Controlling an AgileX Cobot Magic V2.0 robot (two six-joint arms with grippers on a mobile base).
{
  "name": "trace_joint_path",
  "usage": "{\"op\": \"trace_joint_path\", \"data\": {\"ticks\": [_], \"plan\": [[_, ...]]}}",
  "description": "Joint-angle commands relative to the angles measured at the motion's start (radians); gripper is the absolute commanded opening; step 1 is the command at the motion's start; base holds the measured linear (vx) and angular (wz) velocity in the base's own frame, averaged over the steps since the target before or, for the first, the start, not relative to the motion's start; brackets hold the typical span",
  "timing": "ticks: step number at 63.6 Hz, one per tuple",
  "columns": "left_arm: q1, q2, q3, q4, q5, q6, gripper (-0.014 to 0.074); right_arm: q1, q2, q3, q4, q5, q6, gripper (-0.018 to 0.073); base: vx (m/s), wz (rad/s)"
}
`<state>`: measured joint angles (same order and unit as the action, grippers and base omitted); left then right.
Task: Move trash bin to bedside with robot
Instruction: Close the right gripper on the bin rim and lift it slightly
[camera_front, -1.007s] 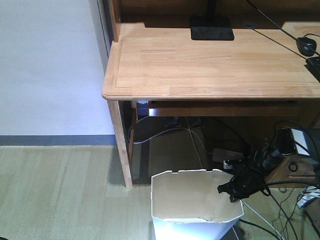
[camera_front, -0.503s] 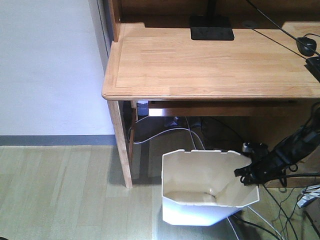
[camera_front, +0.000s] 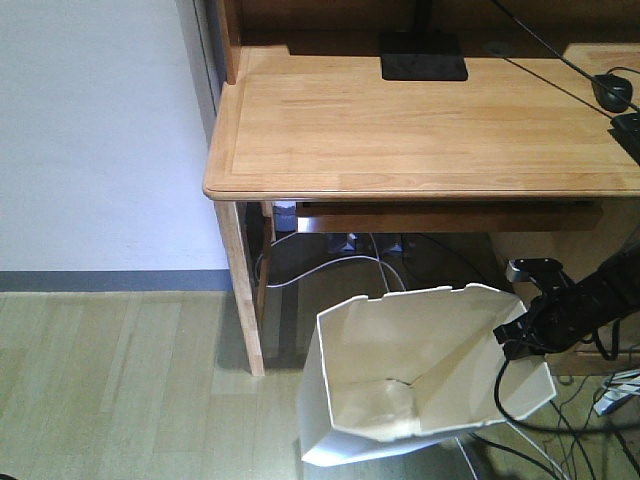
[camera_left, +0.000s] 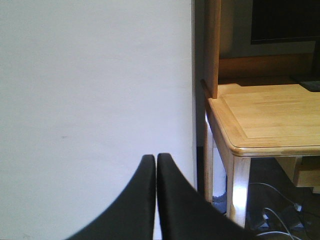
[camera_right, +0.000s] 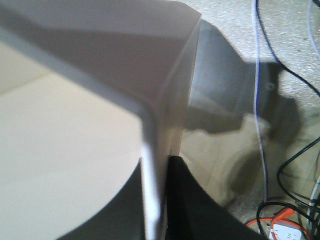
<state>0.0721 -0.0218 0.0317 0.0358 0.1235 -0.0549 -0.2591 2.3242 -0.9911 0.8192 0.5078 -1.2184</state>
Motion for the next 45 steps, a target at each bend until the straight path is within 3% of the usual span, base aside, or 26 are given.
{"op": "trace_joint_path", "data": {"ticks": [1, 10, 45], "plan": [[-0.003, -0.005, -0.024, -0.002, -0.073, -0.004, -0.0006, -0.004, -0.129, 0.038, 0.104, 0.155, -0.050, -0.0005, 0.00, 0.00], [-0.003, -0.005, -0.024, -0.002, -0.073, -0.004, -0.0006, -0.004, -0.178, 0.054, 0.161, 0.179, -0.079, -0.0005, 0.00, 0.00], [-0.003, -0.005, -0.024, -0.002, -0.073, -0.004, -0.0006, -0.004, -0.183, 0.052, 0.161, 0.218, -0.079, -0.0005, 0.00, 0.00]]}}
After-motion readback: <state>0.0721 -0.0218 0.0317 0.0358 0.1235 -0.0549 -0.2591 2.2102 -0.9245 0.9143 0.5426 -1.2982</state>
